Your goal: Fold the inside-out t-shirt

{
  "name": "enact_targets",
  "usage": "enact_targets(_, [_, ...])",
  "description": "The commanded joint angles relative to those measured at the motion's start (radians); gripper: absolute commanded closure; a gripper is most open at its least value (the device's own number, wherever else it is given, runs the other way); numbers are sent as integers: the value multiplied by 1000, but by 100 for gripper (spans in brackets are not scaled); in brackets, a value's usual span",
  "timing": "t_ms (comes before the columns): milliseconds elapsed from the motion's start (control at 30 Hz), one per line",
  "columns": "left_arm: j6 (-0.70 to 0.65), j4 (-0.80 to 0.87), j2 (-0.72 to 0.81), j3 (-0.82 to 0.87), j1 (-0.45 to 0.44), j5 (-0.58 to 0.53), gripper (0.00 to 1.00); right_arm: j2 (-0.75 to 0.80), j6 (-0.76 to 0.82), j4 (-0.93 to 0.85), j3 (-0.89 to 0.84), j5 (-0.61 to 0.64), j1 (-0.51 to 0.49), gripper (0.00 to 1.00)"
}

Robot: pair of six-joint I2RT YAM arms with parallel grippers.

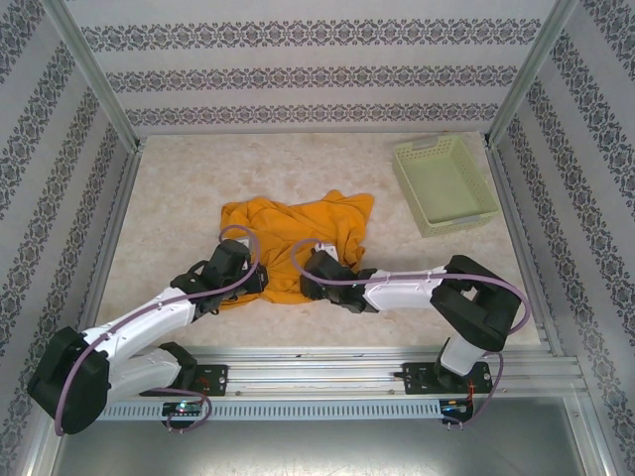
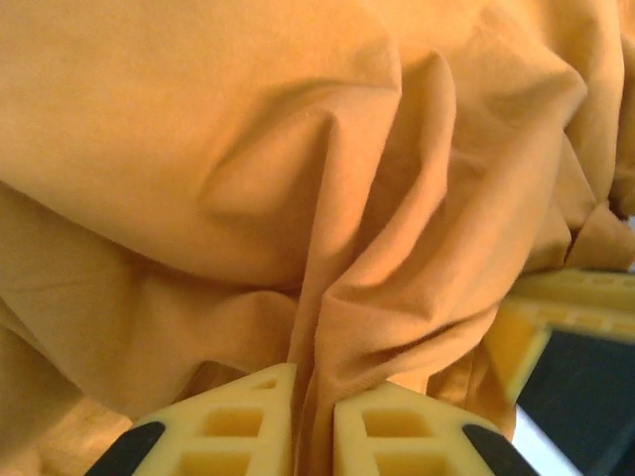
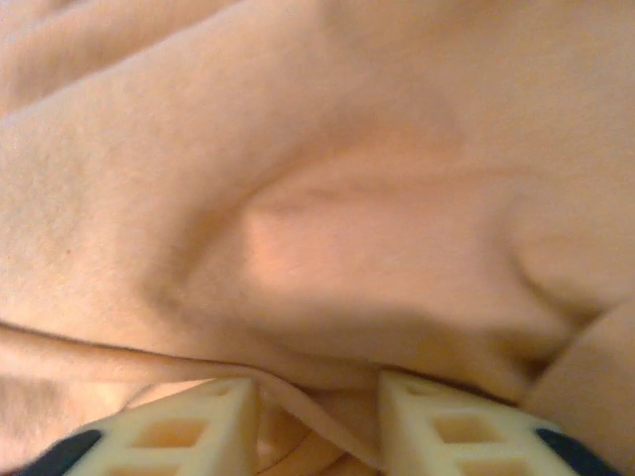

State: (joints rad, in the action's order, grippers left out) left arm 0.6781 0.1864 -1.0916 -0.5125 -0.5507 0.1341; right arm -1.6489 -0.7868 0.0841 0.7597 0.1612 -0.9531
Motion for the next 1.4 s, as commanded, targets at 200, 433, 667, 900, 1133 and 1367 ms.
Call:
enact_targets(200, [-136,35,-70,-81,-27,129,51,36,175,-109,149,49,100,79])
enact_targets(433, [-178,42,-159,-171,-36,135,25,138,154,-139,118,-11,95,67])
enact_targets(667, [-156,44,-240,-212,-35,80,59,197,-19,-2,-25,-103,9,62])
enact_targets(900, [-137,46,-243,-243,-32,55,99,52,-148,186,-53,-141,-23,66])
enact_targets(1133, [-82,5,-124,-213,-25,79,100,-23,-193,213,-17,-124,-10,67])
enact_targets(1367, [-64,1,-99,-183,-25,93,100,-63,-217,278,-11,-172,48,68])
